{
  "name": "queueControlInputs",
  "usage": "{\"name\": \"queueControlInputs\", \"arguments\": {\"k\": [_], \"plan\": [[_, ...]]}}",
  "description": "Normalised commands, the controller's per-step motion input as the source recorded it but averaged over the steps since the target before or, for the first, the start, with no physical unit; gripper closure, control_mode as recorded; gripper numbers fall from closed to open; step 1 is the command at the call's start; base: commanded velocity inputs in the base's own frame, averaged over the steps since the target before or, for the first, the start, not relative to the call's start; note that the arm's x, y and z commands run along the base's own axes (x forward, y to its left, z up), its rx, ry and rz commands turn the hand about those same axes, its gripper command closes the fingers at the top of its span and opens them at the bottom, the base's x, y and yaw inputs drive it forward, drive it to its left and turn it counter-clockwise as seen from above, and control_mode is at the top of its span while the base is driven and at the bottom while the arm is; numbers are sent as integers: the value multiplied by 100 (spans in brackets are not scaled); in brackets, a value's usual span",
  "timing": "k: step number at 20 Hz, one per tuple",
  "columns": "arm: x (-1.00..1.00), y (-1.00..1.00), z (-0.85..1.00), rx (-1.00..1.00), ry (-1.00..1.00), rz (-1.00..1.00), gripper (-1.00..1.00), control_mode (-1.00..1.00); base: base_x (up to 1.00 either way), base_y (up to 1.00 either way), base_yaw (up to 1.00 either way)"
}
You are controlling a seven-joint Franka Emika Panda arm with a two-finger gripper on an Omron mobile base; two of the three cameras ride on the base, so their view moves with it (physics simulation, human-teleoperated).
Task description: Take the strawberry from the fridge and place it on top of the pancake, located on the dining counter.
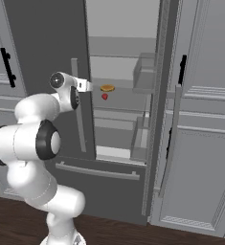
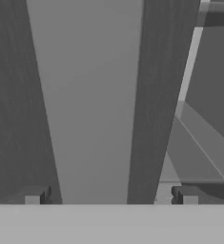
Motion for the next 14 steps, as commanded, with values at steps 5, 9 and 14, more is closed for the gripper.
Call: {"name": "queueControlInputs", "arguments": {"k": [5, 9, 14], "plan": [[11, 0, 0, 0, 0, 0, 100, -100, 0, 0, 0], [-13, 1, 0, 0, 0, -6, 100, -100, 0, 0, 0], [-78, 42, 0, 0, 0, -27, 100, -100, 0, 0, 0]]}}
